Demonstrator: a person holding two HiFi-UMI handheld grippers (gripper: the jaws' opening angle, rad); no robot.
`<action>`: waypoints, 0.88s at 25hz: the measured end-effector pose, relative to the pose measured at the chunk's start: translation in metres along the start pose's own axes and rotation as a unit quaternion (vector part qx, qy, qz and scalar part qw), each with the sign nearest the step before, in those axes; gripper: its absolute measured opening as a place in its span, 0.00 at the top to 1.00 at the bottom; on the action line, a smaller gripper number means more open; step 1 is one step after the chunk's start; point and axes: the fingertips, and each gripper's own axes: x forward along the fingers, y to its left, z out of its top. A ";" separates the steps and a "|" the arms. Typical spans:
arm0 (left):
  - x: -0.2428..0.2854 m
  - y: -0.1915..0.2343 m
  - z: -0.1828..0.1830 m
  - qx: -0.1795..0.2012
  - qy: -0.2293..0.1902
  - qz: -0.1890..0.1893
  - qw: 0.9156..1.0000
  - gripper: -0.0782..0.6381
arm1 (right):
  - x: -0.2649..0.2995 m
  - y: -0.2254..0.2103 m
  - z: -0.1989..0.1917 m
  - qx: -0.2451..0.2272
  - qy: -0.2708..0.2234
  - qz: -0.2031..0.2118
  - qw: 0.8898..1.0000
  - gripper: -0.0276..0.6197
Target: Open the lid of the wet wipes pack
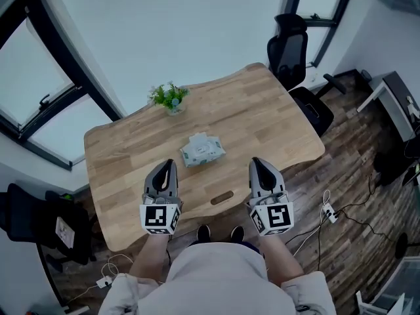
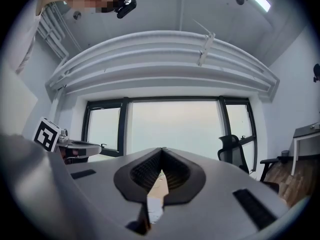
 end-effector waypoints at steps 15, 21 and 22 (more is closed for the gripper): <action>-0.037 -0.012 0.020 0.016 -0.032 -0.002 0.999 0.86 | -0.027 0.012 0.020 -0.011 -0.014 -0.004 1.000 0.95; -0.037 -0.011 0.020 0.016 -0.033 -0.004 0.999 0.86 | -0.027 0.016 0.020 -0.009 -0.014 -0.009 1.000 0.95; -0.037 -0.010 0.020 0.017 -0.033 -0.002 0.999 0.86 | -0.026 0.018 0.020 -0.008 -0.015 -0.008 1.000 0.95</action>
